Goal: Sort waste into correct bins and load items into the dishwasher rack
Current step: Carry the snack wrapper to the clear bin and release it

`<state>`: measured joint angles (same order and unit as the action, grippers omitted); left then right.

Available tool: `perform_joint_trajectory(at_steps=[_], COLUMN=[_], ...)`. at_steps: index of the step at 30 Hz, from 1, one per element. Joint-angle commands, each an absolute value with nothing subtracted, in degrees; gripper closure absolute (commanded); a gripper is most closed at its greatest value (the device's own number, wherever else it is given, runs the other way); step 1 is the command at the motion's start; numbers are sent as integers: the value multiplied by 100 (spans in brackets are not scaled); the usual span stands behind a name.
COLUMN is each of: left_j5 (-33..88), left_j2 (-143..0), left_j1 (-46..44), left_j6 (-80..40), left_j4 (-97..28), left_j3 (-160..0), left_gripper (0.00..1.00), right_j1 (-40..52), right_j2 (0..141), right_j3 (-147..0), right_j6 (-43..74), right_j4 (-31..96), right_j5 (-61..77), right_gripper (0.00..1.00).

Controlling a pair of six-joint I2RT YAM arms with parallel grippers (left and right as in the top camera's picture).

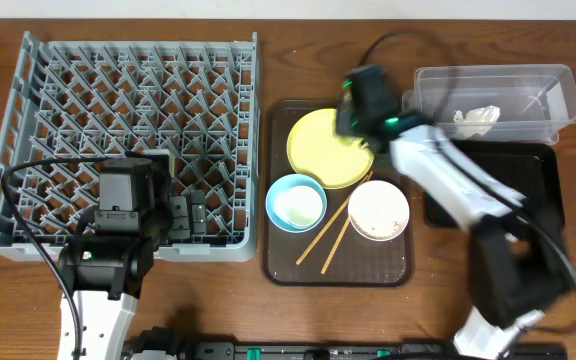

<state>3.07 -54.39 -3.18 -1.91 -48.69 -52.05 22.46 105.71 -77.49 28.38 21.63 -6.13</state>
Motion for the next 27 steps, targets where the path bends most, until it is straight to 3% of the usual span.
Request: perform_joint_trajectory(at_steps=[1, 13, 15, 17, 19, 24, 27], left_j5=[368, 368, 368, 368, 368, 368, 368], left_j2=[-5439, -5439, -5439, -5439, -5439, -5439, -5439], left_j1=[-320, -320, -320, -320, -320, -320, -320], left_j6=[-266, -266, -266, -266, -266, -266, -266], left_j4=[-4882, -4882, -4882, -4882, -4882, -4882, -4884], left_j3=[-5343, -5343, -5343, -5343, -5343, -5343, -5343], left_gripper=[2, 2, 2, 2, 2, 2, 2], right_j1=[1778, 104, -54, -161, -209, -224, -217], right_j2=[10064, 10097, 10141, 10154, 10154, 10154, 10127], right_j3=[-7793, -7793, -7793, -7791, -7791, -7791, -7793], right_j6=[2718, 3369, 3363, 3356, 3208, 2504, 2257], right_j4=[2067, 1798, 1798, 1828, 1861, 1929, 2086], right_j5=[-709, -727, -727, -722, -674, -381, -346], right_gripper=[99, 96, 78, 54, 41, 25, 24])
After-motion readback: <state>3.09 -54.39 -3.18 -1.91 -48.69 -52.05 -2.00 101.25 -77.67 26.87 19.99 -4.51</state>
